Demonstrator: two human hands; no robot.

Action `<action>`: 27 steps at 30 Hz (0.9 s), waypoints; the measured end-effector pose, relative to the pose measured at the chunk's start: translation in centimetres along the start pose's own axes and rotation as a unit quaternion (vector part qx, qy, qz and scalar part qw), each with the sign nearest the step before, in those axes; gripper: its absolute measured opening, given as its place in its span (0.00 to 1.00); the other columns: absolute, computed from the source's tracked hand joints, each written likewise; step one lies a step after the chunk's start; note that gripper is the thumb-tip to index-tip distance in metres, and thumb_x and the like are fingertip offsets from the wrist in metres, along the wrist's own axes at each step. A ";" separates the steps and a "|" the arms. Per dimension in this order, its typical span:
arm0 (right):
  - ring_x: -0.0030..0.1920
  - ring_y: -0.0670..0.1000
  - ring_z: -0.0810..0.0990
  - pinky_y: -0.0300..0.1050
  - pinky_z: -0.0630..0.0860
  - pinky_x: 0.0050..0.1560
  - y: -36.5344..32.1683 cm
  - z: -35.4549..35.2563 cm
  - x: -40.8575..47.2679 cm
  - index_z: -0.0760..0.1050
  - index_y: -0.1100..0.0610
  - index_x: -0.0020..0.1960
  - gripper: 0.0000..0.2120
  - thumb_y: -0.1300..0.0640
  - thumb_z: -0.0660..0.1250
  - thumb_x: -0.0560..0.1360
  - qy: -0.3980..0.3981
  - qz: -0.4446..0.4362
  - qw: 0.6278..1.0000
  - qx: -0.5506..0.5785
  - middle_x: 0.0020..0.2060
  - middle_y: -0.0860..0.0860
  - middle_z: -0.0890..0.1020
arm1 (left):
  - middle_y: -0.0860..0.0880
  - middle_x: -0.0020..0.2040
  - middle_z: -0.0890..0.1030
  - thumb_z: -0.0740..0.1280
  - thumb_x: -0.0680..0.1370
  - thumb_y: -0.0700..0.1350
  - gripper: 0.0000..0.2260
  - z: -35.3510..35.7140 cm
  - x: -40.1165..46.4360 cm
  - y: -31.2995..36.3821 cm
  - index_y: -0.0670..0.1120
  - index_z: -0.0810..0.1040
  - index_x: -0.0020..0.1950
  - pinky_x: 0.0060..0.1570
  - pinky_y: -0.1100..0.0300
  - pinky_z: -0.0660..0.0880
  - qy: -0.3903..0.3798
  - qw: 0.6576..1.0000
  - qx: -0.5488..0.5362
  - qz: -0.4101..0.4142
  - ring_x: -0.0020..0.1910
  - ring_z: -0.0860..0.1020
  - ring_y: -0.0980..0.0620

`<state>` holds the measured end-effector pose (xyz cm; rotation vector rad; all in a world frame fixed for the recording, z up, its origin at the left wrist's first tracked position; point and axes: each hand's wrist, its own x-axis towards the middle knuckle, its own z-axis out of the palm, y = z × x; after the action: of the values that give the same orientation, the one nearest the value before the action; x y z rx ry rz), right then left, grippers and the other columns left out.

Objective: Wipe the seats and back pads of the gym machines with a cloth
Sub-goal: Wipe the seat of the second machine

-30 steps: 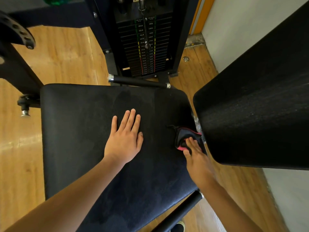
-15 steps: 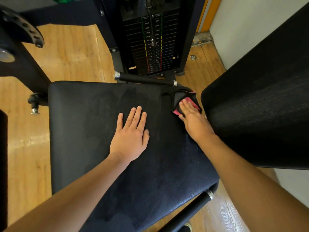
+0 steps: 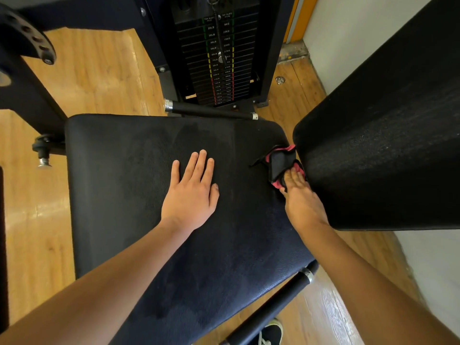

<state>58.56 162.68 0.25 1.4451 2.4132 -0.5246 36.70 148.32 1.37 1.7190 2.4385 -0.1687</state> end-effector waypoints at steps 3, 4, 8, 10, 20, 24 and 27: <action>0.79 0.49 0.46 0.45 0.52 0.76 0.6 0.2 -1.3 0.49 0.57 0.80 0.27 0.53 0.53 0.84 -0.013 -0.022 1.000 0.008 0.80 0.52 0.50 | 0.43 0.84 0.55 0.45 0.84 0.55 0.29 -0.1 0.0 0.0 0.43 0.58 0.83 0.79 0.37 0.51 -0.002 1.000 0.000 0.001 0.83 0.52 0.44; 0.79 0.49 0.45 0.44 0.51 0.77 0.8 0.2 -1.7 0.50 0.57 0.80 0.27 0.51 0.52 0.84 -0.018 -0.031 0.999 0.013 0.80 0.52 0.50 | 0.43 0.84 0.55 0.45 0.84 0.55 0.29 -0.1 0.0 0.0 0.43 0.58 0.83 0.79 0.37 0.51 -0.002 1.000 -0.001 0.002 0.83 0.52 0.44; 0.78 0.45 0.40 0.45 0.53 0.76 1.3 -0.5 -2.5 0.51 0.50 0.80 0.27 0.44 0.51 0.83 -0.002 -0.067 0.995 0.079 0.80 0.46 0.48 | 0.43 0.84 0.56 0.46 0.84 0.55 0.29 -0.1 0.0 0.0 0.42 0.59 0.83 0.79 0.36 0.52 0.001 1.000 -0.001 -0.002 0.83 0.53 0.44; 0.77 0.45 0.37 0.48 0.56 0.75 1.0 -0.4 -1.5 0.47 0.47 0.80 0.29 0.43 0.52 0.82 0.008 -0.084 0.992 0.093 0.80 0.45 0.44 | 0.43 0.84 0.55 0.46 0.84 0.55 0.29 -0.1 0.0 0.0 0.43 0.59 0.83 0.79 0.36 0.52 -0.002 1.000 0.002 -0.001 0.83 0.53 0.44; 0.78 0.44 0.41 0.42 0.44 0.74 1.2 1.3 -1.0 0.50 0.50 0.80 0.27 0.54 0.55 0.84 0.016 -0.115 0.986 0.118 0.79 0.44 0.48 | 0.44 0.84 0.51 0.44 0.85 0.55 0.28 -0.4 -0.1 0.1 0.45 0.53 0.84 0.80 0.39 0.47 -0.017 1.000 0.007 -0.001 0.83 0.48 0.46; 0.77 0.41 0.40 0.41 0.47 0.74 2.1 1.7 -3.6 0.50 0.50 0.80 0.28 0.57 0.56 0.83 -0.010 -0.121 0.985 0.124 0.78 0.40 0.46 | 0.44 0.84 0.52 0.45 0.85 0.55 0.28 -0.5 -0.1 0.1 0.44 0.55 0.84 0.80 0.38 0.49 -0.013 1.000 0.002 -0.004 0.83 0.49 0.45; 0.75 0.37 0.37 0.39 0.49 0.75 2.9 2.1 -5.1 0.50 0.49 0.80 0.29 0.59 0.57 0.83 -0.040 -0.113 0.983 0.136 0.75 0.35 0.43 | 0.44 0.84 0.52 0.49 0.86 0.54 0.28 -0.5 -0.1 0.1 0.44 0.56 0.83 0.80 0.38 0.49 -0.016 1.000 -0.007 -0.005 0.83 0.49 0.45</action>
<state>63.59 159.00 0.06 1.2211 2.5321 -0.9804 36.81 148.37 1.88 1.6862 2.4197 -0.1783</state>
